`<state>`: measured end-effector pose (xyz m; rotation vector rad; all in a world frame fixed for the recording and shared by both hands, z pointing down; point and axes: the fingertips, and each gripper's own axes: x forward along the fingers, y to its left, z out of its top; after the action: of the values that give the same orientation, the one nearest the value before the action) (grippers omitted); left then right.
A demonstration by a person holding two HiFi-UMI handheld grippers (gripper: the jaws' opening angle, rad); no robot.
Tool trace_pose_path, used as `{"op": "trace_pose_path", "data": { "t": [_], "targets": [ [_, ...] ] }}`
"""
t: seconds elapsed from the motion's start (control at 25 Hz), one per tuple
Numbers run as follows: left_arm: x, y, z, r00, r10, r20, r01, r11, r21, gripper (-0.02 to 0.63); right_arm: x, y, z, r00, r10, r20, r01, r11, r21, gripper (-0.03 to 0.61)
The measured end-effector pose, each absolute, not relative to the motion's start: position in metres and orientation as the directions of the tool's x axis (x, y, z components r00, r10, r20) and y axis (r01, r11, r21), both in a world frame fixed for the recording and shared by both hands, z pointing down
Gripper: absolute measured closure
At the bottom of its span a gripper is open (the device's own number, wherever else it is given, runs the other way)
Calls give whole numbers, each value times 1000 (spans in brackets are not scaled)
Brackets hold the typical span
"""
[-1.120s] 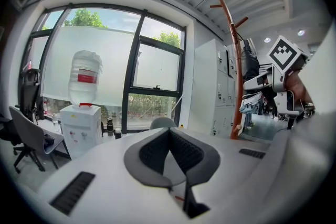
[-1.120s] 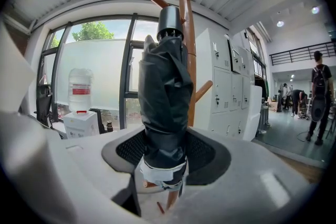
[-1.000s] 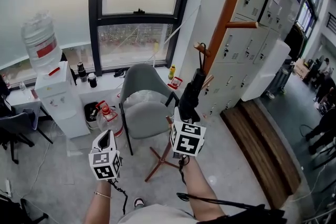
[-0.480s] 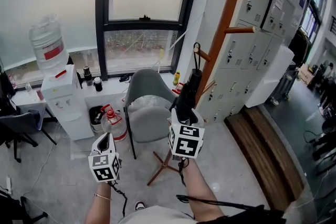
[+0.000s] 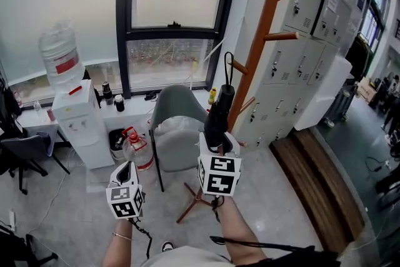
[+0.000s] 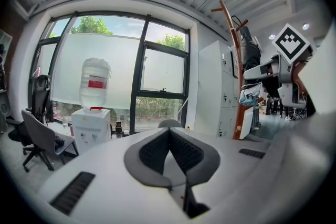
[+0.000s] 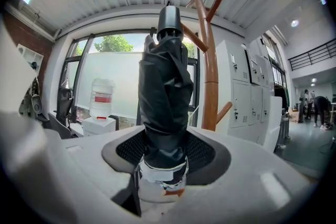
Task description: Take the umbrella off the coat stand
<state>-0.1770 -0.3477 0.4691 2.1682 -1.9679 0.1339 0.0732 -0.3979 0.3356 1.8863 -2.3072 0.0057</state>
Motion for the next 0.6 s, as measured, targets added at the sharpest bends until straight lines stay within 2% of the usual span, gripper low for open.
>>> {"op": "trace_pose_path", "data": {
  "t": [0.24,0.6],
  "targets": [
    [-156,-348,471,147,-965,215,-987,-130,93,609,85,-381,329,-199,-973,114,-974,209,91,360],
    [-97,-351,471,267,-940,211,-963,-253,91,609,136,-356,331,-126,-985,121,-988,136,78,360]
  ]
}}
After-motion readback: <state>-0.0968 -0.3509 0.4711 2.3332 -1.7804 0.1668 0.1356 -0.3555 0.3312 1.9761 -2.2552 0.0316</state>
